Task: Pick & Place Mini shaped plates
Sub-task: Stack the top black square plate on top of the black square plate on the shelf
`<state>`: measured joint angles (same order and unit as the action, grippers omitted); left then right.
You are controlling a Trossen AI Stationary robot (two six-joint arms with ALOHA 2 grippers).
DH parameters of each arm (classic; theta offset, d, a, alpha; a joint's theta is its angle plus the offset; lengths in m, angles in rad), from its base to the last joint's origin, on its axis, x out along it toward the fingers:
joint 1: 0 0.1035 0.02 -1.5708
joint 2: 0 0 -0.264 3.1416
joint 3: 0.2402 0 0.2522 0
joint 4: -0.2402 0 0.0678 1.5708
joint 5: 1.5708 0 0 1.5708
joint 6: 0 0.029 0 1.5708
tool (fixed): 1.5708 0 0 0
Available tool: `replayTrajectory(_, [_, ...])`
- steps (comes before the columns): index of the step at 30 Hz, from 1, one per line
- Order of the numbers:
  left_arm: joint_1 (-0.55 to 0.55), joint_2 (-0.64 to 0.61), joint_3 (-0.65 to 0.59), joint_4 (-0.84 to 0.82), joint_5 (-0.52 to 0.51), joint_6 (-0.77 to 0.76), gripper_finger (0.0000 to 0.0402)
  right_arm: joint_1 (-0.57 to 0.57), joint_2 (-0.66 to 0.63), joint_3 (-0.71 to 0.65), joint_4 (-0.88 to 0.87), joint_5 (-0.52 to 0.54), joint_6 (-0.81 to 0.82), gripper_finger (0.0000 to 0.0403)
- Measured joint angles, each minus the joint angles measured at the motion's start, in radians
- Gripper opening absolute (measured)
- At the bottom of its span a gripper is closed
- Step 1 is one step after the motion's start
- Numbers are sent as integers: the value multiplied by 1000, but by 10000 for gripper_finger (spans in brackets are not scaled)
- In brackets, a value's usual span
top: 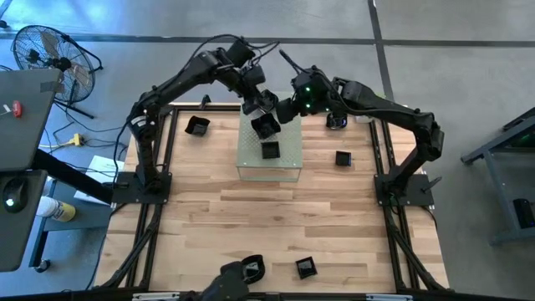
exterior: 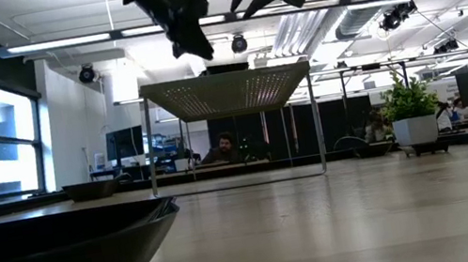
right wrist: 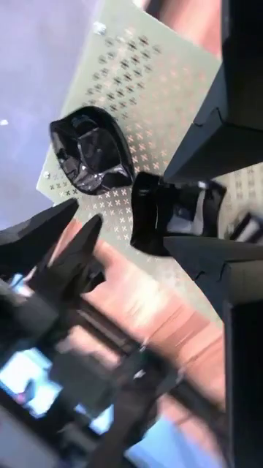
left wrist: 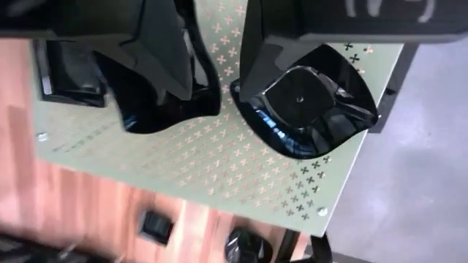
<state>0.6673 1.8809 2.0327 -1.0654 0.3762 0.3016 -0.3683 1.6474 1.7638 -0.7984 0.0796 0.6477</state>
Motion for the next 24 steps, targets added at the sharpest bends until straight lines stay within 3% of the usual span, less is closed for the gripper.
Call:
replayTrajectory(5, [57, -33, 0, -21, 92, -40, 67, 0, -12, -12, -18, 4, -207, 69])
replayTrajectory(9, [98, -54, 0, -59, 169, -45, 13, -1, -75, -166, 138, -32, -294, 10])
replayTrajectory(14, [112, -63, 0, -77, 132, -72, 12, -5, -229, -435, 344, -87, -282, 18])
replayTrajectory(18, [111, -72, 0, -60, 90, -109, 2, -29, -383, -596, 271, -93, -242, 4])
replayTrajectory(24, [81, -109, -97, 140, 74, -261, 1, -107, -608, -830, 245, -121, -183, 3])
